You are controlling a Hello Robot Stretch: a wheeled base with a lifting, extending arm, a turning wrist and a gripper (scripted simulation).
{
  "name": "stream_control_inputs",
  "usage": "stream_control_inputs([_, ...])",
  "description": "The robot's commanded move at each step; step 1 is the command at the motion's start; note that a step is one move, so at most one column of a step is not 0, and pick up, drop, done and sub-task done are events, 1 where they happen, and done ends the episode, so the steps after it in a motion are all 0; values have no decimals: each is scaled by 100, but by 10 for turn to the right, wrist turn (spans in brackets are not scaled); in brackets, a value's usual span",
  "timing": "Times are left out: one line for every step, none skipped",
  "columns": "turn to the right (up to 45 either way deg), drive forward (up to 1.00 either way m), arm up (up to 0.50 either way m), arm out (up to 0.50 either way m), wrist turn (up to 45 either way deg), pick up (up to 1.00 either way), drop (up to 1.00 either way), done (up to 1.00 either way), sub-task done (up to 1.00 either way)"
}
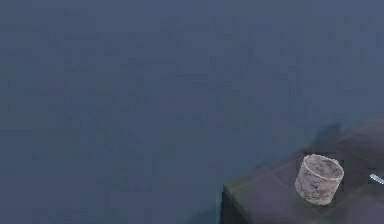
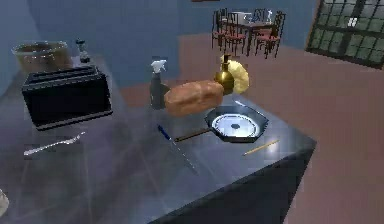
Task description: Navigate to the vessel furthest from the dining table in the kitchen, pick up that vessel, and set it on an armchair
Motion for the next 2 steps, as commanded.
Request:
stream_control_inputs([-450,0,0,0,0,0,0,0,0])
stream_control_inputs([0,0,50,0,0,0,0,0,0])
